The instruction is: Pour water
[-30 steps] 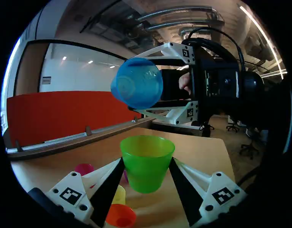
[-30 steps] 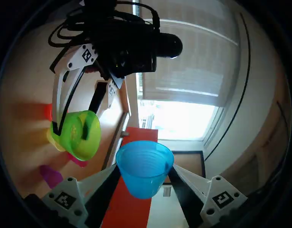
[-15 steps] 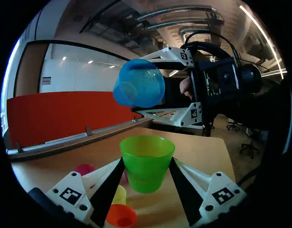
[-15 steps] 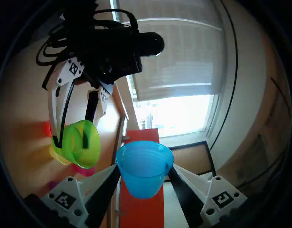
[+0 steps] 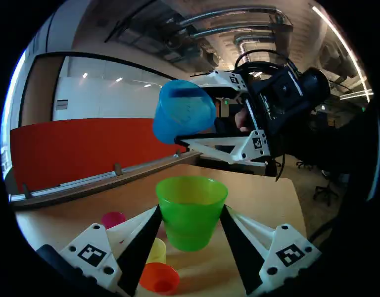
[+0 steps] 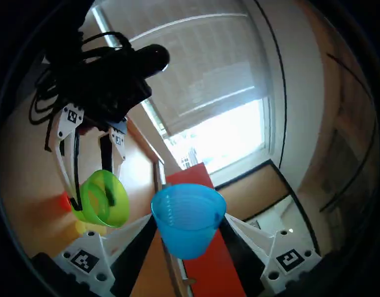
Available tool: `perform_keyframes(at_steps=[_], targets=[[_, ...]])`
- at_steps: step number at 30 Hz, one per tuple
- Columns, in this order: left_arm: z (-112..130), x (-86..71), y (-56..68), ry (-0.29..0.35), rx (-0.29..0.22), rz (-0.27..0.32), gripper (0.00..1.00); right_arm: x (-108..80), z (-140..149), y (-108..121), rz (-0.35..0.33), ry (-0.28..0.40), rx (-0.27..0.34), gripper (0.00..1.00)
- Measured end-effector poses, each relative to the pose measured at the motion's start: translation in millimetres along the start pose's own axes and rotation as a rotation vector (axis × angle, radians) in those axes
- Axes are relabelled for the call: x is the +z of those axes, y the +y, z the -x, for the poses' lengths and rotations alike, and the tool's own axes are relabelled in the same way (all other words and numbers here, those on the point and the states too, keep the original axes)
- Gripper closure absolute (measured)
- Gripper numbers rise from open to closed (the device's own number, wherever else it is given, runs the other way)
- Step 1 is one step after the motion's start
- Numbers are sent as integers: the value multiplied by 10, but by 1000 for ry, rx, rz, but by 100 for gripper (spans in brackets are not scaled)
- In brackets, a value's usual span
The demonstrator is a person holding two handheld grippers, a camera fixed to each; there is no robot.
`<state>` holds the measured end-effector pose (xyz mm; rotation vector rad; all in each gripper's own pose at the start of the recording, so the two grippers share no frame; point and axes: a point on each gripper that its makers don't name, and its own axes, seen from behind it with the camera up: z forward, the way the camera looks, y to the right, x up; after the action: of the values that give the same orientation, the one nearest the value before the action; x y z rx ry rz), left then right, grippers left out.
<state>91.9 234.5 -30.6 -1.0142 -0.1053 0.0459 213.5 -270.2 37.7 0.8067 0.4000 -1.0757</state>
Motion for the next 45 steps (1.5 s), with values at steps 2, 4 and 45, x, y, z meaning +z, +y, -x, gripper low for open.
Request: perform_keyframes(at_steps=[2, 4, 45], targets=[[-2, -15, -7, -4, 3, -4, 19, -14, 11, 0, 5, 2, 56, 12], [-1, -27, -18, -7, 6, -8, 19, -31, 21, -6, 6, 2, 109, 12], [-107, -177, -153, -23, 15, -41, 19, -258, 136, -254, -101, -41, 997, 12]])
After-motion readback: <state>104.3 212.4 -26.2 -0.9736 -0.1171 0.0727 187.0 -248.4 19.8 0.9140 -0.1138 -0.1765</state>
